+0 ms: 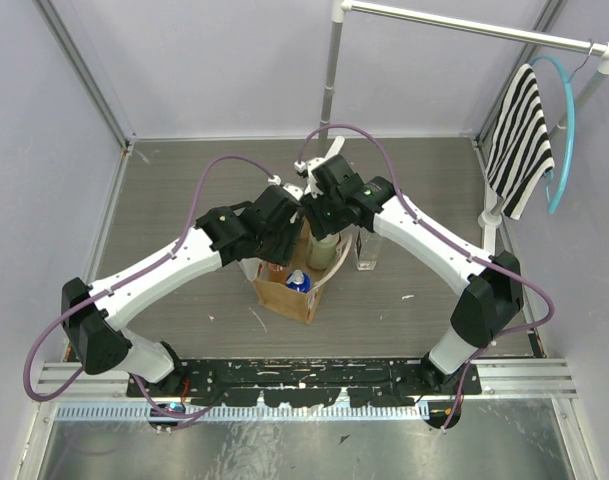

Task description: Take the personal care products out of the canvas bag

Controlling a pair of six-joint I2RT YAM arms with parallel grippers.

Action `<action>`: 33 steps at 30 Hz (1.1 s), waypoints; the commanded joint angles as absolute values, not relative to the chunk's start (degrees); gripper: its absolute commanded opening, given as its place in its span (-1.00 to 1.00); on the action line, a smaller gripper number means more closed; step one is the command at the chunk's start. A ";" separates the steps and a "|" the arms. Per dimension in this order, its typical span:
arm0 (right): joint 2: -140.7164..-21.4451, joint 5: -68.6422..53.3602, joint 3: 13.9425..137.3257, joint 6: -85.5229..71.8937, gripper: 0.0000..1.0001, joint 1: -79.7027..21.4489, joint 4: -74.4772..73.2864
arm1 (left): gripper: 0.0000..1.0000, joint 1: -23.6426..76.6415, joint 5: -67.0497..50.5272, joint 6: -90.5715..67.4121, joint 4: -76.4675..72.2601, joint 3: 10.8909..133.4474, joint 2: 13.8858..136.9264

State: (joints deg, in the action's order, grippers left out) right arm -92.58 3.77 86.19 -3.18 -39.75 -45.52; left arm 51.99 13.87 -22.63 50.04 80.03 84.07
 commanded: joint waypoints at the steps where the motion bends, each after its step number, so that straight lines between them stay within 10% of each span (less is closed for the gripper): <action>1: -87.44 5.81 89.85 -2.81 -0.57 -38.16 -41.57 | 0.10 52.57 14.78 -23.31 54.19 82.10 84.26; 23: -89.59 9.98 111.23 -0.78 -0.57 -35.16 -48.21 | 0.21 53.01 16.40 -20.76 41.95 77.04 83.09; 33: -91.05 9.61 116.07 -0.42 -0.57 -30.49 -47.76 | -0.57 53.01 14.07 -19.49 39.00 76.04 83.04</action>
State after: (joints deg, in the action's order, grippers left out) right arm -92.53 8.43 111.83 -1.41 -32.05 -53.71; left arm 52.77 15.33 -20.10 42.24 77.32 83.90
